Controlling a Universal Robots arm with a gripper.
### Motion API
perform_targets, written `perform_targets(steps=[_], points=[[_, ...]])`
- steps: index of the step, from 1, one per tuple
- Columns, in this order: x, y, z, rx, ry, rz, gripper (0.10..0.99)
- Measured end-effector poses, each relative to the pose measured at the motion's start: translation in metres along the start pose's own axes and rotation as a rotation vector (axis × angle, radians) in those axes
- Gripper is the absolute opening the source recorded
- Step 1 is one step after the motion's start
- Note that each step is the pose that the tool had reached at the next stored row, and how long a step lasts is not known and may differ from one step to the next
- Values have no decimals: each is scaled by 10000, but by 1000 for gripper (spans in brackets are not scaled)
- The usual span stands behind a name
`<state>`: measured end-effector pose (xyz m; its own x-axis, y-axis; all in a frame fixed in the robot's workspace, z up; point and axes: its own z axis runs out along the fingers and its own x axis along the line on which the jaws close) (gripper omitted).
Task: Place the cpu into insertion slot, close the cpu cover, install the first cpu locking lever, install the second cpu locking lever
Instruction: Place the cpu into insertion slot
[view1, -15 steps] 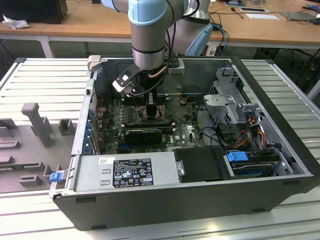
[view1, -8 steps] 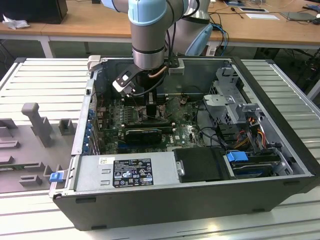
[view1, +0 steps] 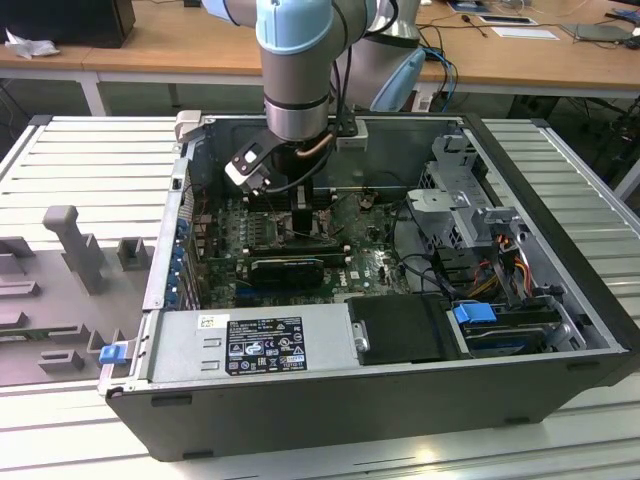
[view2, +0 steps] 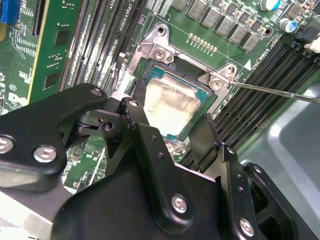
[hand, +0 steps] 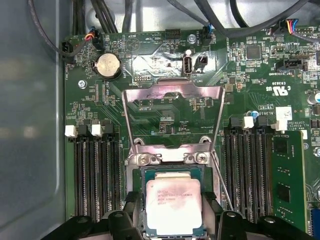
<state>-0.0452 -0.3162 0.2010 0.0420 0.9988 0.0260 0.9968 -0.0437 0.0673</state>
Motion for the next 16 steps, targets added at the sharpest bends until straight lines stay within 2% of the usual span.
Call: perform_targets(steps=[8,9,10,11,12,13,16], points=[[3,8,-99,7,1,0,592],[3,10,-105,13,0,0,525],[3,14,-119,26,0,0,404],[3,18,-127,40,0,0,345],[2,20,-138,52,-1,3,161],[3,22,-151,56,-2,2,106],[3,24,-179,57,-2,2,106]])
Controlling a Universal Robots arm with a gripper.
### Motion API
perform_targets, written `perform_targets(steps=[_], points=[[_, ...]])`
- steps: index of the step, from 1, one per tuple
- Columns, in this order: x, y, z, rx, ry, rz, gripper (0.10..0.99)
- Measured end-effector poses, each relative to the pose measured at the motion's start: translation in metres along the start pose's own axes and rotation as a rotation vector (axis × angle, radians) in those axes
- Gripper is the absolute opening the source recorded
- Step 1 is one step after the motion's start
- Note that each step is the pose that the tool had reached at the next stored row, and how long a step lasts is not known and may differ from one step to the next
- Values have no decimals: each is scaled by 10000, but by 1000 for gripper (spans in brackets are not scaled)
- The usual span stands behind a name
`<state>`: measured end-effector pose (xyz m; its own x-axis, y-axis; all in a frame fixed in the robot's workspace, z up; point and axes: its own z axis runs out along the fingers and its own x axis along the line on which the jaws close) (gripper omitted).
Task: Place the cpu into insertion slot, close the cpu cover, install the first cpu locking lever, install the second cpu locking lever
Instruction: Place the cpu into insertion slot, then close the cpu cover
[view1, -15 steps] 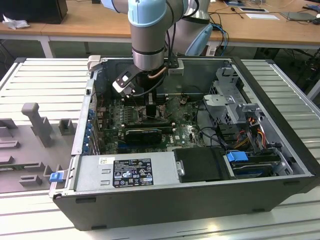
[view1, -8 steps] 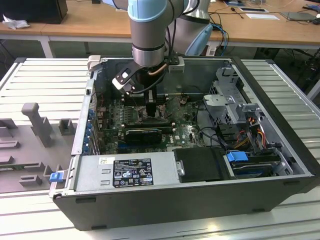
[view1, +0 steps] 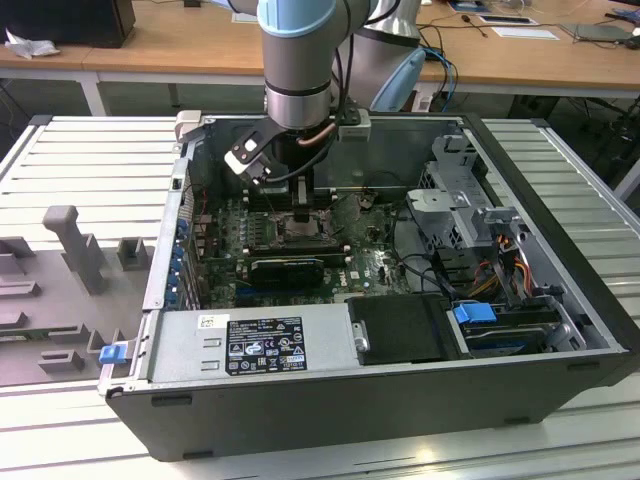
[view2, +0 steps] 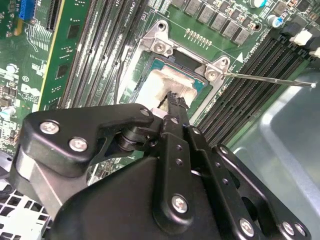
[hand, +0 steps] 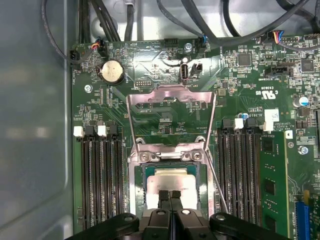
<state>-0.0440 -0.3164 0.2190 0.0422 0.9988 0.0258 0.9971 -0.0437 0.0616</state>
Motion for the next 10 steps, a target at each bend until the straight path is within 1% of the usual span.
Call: perform_targets(steps=[2,7,9,10], points=[[1,1,-25,0,0,1,106],[2,11,-51,4,2,-2,106],[3,77,-48,13,-1,1,106],[2,93,-46,13,-1,2,106]])
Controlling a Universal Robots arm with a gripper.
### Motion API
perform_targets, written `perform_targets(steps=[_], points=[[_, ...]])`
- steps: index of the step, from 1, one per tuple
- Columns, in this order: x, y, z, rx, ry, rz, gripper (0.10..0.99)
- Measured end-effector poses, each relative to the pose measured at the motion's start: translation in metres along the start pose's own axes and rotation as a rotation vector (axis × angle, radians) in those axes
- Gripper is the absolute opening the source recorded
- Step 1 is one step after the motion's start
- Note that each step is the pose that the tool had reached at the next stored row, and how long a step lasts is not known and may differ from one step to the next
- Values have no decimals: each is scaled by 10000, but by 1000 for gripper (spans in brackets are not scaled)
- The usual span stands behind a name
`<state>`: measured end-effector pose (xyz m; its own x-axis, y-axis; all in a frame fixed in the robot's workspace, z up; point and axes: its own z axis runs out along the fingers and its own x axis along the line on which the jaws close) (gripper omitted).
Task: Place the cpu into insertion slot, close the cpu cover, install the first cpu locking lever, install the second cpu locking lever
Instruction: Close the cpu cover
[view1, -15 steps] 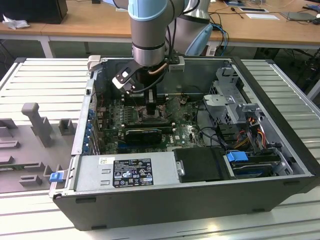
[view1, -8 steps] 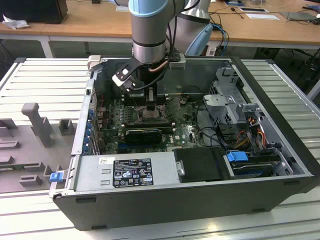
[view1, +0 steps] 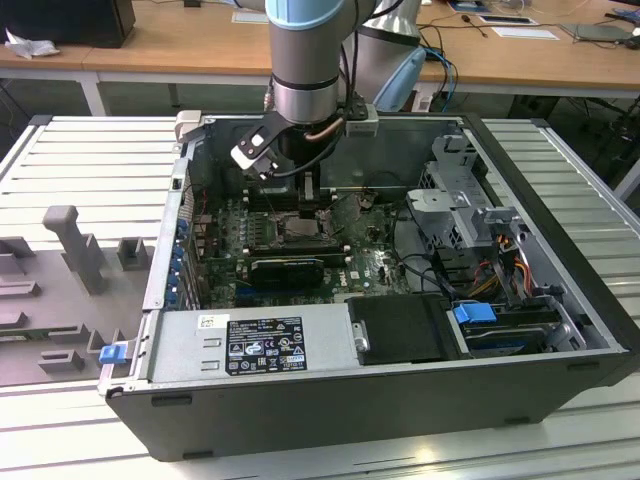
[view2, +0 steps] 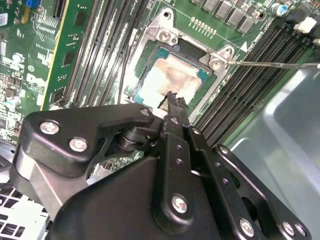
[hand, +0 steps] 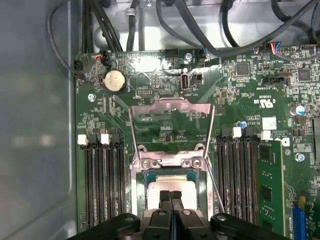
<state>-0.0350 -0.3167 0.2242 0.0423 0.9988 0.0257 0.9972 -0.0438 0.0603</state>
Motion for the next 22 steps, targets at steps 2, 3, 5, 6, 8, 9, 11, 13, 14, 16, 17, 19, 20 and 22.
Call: perform_targets(steps=[2,3,5,6,8,9,11,13,14,16,17,19,20,22], points=[[-3,12,1,0,0,0,106],[-8,37,2,23,17,2,106],[-10,61,4,117,97,9,106],[-10,64,1,142,115,11,106],[-9,66,-39,143,115,12,106],[-8,68,-61,142,116,12,106],[-7,71,-119,142,116,11,106],[-5,76,-201,143,120,11,106],[-4,78,-231,142,125,11,106],[-3,94,-235,145,129,11,106],[-2,129,-234,156,126,11,106],[0,166,-232,164,125,13,106],[0,175,-231,164,125,12,106],[1,186,-231,164,125,12,106]])
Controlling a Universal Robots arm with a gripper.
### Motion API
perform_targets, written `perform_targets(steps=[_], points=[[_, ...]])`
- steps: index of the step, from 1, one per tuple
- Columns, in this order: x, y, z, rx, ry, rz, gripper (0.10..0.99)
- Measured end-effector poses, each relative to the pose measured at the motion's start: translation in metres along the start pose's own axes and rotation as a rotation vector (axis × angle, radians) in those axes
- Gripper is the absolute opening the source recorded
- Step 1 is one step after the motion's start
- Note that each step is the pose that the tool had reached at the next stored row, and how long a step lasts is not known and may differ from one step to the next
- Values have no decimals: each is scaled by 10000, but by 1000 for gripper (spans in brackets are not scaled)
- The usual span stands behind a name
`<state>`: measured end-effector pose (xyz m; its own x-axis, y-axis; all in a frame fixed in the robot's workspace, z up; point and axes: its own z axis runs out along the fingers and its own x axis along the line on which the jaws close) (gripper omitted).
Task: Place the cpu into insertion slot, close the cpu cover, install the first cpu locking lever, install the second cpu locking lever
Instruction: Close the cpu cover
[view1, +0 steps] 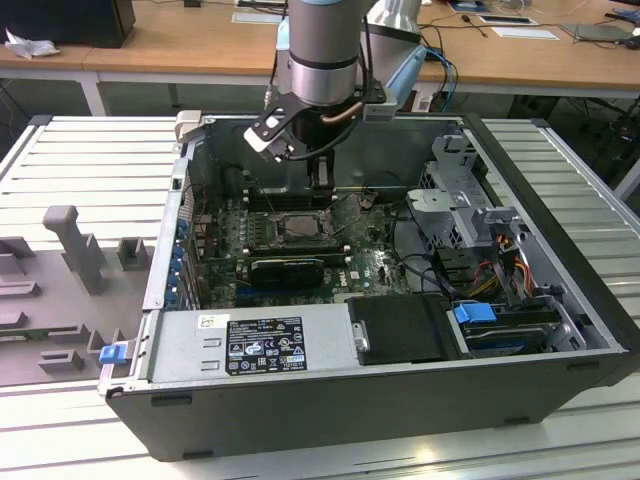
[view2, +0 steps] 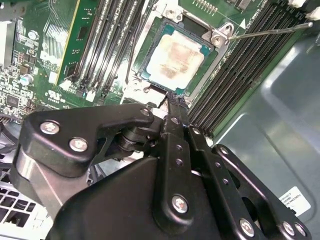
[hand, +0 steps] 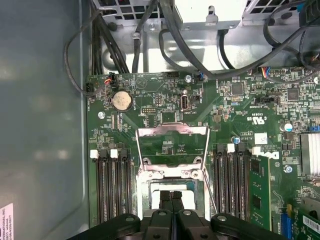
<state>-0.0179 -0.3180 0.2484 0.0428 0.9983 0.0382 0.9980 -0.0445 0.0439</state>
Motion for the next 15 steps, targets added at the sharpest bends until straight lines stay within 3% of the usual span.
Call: perform_targets(steps=[15], points=[[7,172,8,21,-1,1,106]])
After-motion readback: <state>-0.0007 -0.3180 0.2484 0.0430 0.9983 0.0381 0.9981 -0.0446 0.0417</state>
